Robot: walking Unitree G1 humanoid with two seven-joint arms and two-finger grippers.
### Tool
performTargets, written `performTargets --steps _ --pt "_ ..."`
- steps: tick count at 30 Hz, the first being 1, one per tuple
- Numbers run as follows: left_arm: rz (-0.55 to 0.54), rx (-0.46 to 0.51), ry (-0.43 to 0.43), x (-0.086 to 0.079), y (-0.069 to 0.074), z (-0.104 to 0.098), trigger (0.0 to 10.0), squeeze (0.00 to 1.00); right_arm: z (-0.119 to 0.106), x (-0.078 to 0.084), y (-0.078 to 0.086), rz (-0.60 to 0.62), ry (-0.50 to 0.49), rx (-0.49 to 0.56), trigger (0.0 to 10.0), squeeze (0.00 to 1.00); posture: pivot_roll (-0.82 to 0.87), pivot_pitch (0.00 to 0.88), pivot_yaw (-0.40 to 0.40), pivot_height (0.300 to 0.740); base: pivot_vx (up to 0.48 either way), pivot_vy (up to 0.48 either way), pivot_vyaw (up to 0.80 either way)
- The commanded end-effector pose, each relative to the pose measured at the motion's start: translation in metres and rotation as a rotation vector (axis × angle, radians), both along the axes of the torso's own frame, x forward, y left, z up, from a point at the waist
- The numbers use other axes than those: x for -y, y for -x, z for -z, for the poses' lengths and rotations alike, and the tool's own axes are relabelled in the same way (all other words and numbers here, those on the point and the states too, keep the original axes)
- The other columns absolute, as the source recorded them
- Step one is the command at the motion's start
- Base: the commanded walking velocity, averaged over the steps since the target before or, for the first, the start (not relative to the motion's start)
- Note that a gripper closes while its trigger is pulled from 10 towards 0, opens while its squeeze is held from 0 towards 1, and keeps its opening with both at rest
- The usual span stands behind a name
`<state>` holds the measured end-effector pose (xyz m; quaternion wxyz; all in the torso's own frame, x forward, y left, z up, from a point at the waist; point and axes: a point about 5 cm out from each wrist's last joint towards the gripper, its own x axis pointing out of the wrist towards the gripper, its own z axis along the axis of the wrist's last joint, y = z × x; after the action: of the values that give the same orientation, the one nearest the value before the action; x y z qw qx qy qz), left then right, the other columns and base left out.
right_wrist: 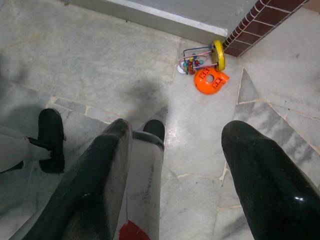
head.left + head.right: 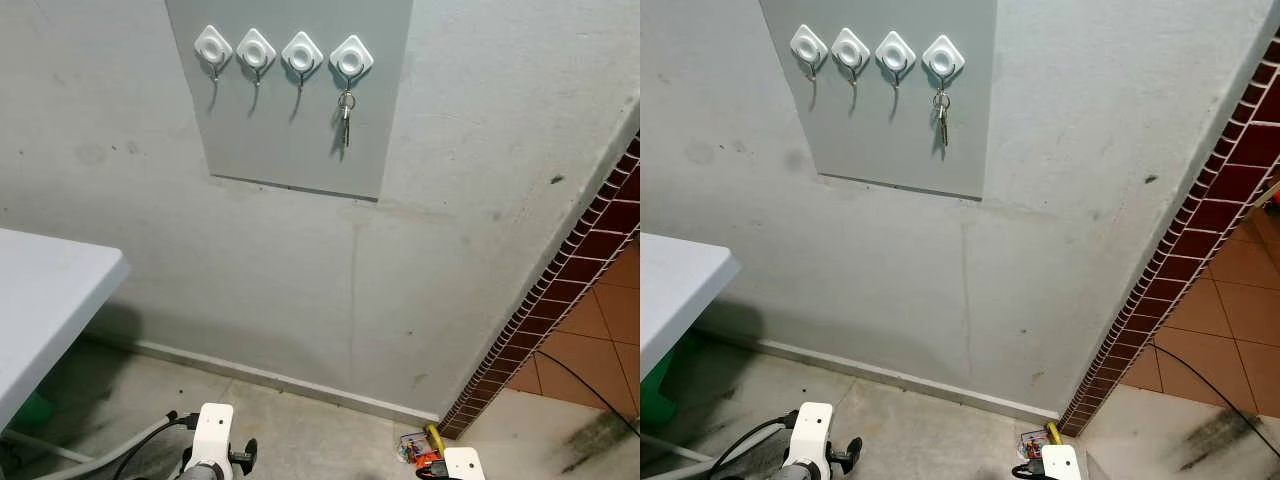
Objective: Hang keys on a hook
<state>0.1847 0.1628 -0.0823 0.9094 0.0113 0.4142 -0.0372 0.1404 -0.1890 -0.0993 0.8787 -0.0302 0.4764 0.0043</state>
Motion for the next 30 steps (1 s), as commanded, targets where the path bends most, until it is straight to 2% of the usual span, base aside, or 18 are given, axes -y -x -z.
performTargets --steps 1,30 --pt "0.006 -0.007 -0.002 -0.0015 0.001 0.0005 10.0 0.0 0.0004 -0.0002 0.0004 -0.001 0.007 -0.009 10.0 0.0 0.01 0.0 0.022 0.74 0.0 0.0 0.0" --pt "0.006 -0.021 0.005 -0.0019 0.0056 0.0027 10.0 0.0 0.0014 0.0028 0.0038 -0.008 0.025 -0.024 10.0 0.0 0.01 0.0 0.02 0.74 0.0 0.0 0.0"
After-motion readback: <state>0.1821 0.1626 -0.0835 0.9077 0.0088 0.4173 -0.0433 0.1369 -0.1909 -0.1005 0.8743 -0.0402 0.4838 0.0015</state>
